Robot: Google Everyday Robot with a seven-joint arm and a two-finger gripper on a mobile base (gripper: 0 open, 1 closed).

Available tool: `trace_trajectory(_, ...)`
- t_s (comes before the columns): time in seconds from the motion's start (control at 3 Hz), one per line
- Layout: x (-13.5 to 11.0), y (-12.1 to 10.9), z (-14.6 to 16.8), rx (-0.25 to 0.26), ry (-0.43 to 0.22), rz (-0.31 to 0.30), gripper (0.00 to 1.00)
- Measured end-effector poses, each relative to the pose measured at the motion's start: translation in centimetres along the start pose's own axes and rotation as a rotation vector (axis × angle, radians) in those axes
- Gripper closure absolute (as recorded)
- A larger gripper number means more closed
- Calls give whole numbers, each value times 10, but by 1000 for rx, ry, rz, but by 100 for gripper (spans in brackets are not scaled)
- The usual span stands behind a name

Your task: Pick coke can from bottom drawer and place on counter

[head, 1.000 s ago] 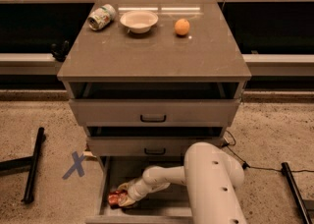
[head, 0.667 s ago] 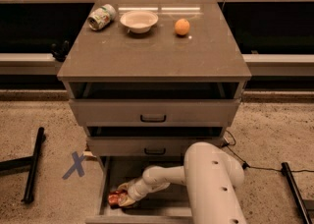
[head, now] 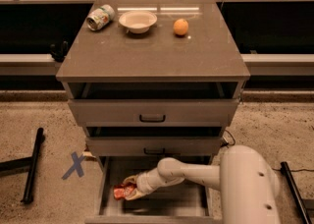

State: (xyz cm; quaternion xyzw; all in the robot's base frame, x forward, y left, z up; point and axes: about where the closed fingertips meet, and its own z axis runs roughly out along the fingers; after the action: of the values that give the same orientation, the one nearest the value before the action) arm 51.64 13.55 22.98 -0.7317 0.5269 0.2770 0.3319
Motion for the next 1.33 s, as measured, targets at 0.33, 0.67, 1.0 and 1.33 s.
trace_trajectory(0.33,-29,-1,-74,82,-51,-75,100)
trace_trajectory(0.67,-30,-1,-72,79,-52,-76,100)
trace_trajectory(1.0,-43,1,-91,110,-54,-102,100)
trace_trajectory(1.33,-80,0,-141,188,-40,-170,100)
